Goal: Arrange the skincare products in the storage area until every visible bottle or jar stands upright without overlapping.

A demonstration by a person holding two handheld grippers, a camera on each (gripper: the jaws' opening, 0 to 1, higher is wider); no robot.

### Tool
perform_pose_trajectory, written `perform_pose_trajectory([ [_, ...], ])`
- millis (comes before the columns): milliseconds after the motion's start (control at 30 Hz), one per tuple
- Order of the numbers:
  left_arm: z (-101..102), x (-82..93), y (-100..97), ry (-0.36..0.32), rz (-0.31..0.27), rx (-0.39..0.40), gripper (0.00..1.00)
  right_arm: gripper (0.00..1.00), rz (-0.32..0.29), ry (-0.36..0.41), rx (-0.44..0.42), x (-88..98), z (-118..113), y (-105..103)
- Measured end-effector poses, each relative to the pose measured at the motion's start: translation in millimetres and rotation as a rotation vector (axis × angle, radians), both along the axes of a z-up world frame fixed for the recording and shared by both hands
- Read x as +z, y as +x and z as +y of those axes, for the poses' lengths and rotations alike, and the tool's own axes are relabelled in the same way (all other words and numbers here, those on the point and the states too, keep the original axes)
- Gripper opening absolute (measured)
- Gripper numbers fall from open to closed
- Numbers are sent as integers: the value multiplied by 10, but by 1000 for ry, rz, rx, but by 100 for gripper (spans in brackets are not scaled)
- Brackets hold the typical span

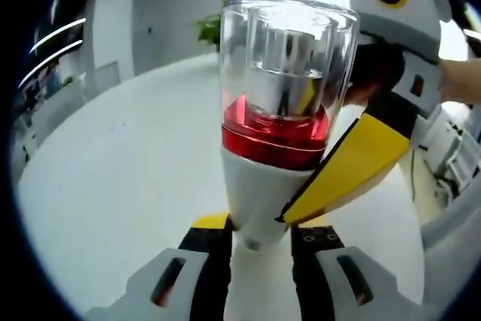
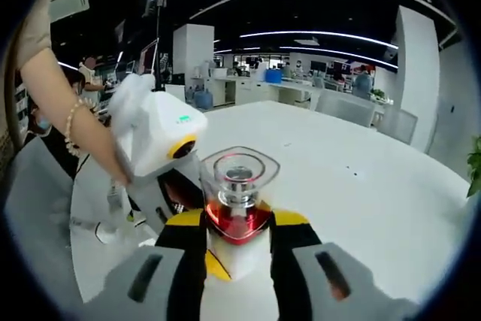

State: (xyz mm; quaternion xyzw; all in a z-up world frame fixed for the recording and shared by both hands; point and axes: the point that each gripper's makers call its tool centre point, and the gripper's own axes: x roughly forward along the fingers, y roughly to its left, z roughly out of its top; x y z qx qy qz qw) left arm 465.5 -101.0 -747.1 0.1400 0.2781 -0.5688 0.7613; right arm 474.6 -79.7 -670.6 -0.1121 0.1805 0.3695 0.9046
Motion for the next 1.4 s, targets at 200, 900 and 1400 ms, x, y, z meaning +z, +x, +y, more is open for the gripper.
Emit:
perform_pose_trajectory([
  [200, 10, -12, -6, 11, -8, -7, 26, 32, 1, 1, -6, -4, 0, 0],
  [900, 242, 44, -149, 42, -22, 11, 41, 50, 48, 24, -55, -18, 52, -181],
  [1400, 531, 187, -384, 33, 19, 87, 67, 63, 85, 60, -108, -45, 93, -517],
])
